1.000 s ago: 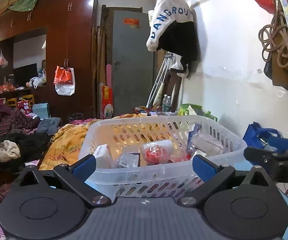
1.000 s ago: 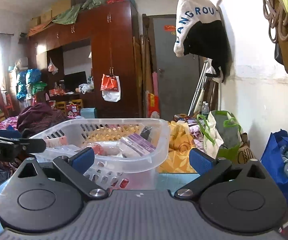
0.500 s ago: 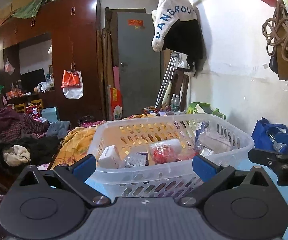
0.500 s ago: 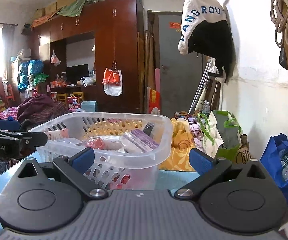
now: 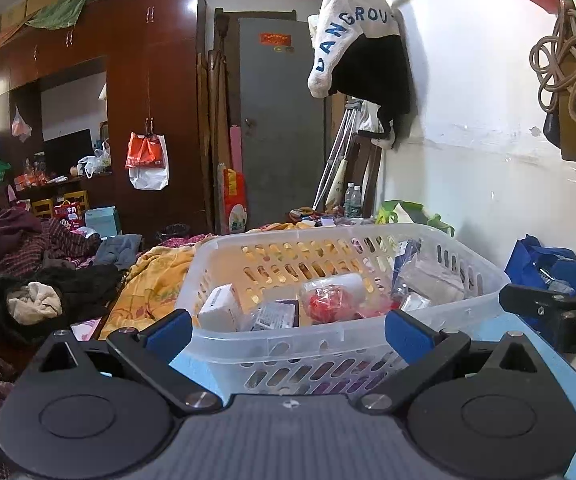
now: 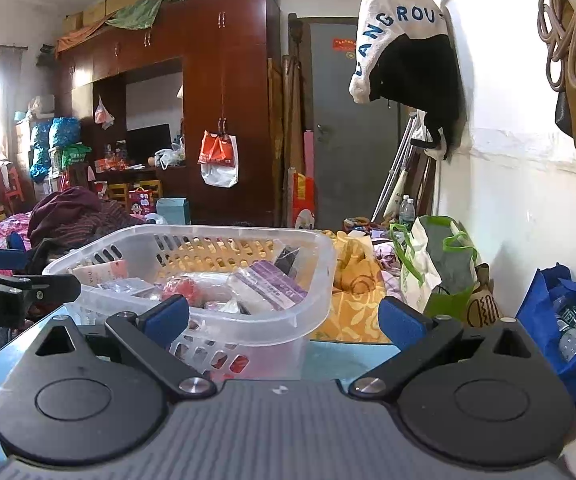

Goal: Organize objects

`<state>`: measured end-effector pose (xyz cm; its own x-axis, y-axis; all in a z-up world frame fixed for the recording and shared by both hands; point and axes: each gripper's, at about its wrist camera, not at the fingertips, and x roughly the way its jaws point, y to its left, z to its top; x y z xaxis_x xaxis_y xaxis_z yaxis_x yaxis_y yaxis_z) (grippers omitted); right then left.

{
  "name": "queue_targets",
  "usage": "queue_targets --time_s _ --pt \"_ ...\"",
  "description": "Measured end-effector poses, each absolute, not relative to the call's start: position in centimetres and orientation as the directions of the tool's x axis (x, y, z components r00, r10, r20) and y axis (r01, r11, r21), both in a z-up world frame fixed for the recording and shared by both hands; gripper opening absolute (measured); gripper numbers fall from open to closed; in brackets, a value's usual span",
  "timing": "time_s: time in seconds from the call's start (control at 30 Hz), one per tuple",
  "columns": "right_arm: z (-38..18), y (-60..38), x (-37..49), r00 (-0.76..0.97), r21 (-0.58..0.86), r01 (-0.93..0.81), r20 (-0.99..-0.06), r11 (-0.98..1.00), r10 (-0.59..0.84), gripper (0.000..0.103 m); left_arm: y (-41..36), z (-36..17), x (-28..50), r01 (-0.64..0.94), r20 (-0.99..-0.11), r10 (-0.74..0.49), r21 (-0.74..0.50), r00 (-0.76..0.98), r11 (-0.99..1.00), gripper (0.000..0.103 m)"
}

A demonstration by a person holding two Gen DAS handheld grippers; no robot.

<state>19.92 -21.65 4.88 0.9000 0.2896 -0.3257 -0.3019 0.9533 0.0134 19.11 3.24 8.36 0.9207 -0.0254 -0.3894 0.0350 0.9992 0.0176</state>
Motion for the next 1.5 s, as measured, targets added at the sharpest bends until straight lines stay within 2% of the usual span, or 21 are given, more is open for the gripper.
queue_targets --time_s 1.5 --pt "4.69 -21.46 20.26 0.88 0.009 -0.325 -0.362 0.946 0.306 0.103 2.59 8.16 19.33 0.04 -0.407 -0.04 -0.009 0.912 0.999 0.103"
